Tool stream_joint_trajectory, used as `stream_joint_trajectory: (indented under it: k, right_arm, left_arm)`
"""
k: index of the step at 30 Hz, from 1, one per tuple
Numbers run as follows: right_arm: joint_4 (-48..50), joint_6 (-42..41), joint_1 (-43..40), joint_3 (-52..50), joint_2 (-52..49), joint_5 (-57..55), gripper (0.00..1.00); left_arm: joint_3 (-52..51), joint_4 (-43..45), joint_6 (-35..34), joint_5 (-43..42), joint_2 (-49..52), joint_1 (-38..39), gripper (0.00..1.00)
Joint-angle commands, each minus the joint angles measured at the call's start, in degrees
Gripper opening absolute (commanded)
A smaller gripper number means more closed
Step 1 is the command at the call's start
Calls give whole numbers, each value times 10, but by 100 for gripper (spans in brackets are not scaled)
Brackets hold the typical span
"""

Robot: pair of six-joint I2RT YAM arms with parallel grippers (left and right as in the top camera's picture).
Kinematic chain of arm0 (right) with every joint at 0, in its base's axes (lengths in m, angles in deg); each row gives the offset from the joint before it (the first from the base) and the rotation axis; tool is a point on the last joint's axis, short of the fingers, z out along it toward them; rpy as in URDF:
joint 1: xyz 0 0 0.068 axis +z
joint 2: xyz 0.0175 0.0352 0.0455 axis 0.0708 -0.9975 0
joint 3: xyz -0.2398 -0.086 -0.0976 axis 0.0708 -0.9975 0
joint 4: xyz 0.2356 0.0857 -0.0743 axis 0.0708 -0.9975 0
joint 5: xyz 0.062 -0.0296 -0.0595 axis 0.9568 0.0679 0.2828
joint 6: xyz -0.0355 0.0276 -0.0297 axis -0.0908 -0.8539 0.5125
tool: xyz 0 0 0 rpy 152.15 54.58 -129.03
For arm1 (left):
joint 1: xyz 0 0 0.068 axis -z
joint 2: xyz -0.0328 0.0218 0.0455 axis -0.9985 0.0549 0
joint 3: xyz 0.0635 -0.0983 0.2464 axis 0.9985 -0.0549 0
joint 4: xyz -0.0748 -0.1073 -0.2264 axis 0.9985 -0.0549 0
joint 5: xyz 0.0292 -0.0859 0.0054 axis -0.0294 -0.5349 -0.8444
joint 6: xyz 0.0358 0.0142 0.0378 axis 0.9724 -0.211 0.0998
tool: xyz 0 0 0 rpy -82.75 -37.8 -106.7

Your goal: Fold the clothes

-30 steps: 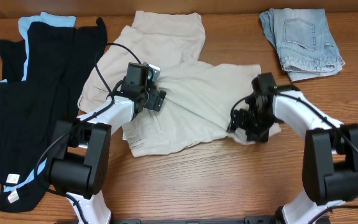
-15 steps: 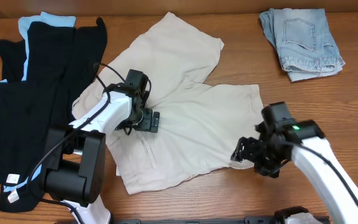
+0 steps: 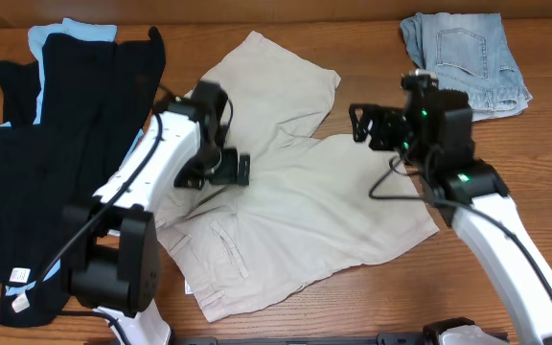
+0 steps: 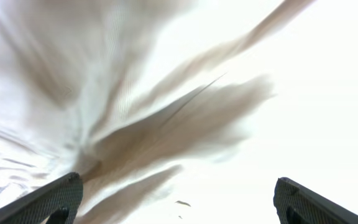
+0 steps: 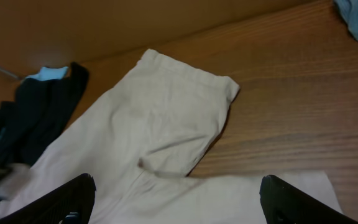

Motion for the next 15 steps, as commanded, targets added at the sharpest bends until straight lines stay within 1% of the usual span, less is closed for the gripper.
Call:
stream_joint_trajectory:
  k: [1, 3, 5, 10, 12, 15]
  right_arm:
    - [36, 19, 3, 41, -99, -28, 88]
    - [35, 22, 3, 88, -165, -29, 88]
    - [12, 37, 3, 150, -229, -27, 87]
    - [-110, 80, 5, 341, -376, -27, 87]
    - [-144, 86, 8, 405, -423, -27, 84]
    - [-151, 85, 13, 445, -463, -27, 79]
  left_arm:
    - [90, -36, 10, 15, -40, -1, 100]
    - [119, -49, 10, 46, -45, -1, 100]
    - [145, -58, 10, 73, -50, -1, 100]
    - [162, -53, 10, 79, -50, -1, 100]
    - [162, -53, 10, 83, -50, -2, 100]
    - [162, -52, 10, 104, -50, -2, 100]
